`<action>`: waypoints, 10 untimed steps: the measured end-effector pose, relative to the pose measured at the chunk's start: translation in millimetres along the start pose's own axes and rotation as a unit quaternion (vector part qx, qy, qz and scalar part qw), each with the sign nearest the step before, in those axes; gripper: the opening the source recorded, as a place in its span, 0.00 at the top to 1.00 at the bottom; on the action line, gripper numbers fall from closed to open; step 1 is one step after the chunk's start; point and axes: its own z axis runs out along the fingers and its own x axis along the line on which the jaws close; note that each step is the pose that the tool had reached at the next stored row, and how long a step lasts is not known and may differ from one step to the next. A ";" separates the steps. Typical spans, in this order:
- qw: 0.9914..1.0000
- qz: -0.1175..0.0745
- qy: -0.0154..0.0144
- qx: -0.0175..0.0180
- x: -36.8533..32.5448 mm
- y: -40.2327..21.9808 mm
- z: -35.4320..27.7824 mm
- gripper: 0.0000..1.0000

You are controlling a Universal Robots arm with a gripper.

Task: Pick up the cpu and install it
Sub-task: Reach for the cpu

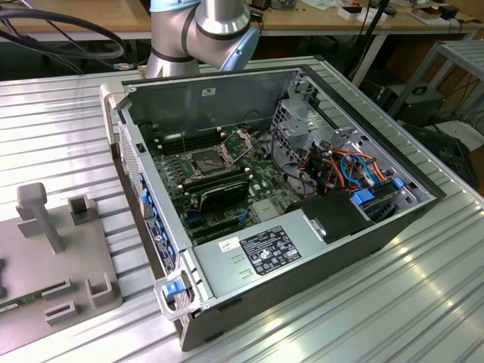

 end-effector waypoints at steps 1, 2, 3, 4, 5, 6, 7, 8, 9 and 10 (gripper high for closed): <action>1.000 0.000 0.000 0.000 0.0 0.0 0.0 0.89; 1.000 0.000 0.000 0.000 0.1 0.0 0.1 0.89; 1.000 0.000 0.000 0.000 0.1 0.0 0.1 0.89; 1.000 0.000 0.000 0.000 0.1 0.0 0.1 0.89; 1.000 0.000 0.000 0.000 0.3 -0.1 0.5 0.89; 1.000 0.000 0.000 0.000 0.5 -0.1 1.0 0.89; 1.000 0.000 0.000 0.000 0.6 -0.2 1.6 0.89; 1.000 0.000 0.000 0.000 0.9 -0.5 2.1 0.89; 1.000 0.000 0.000 0.000 1.2 -1.2 2.9 0.89; 1.000 0.000 0.000 0.000 1.5 -2.2 3.4 0.89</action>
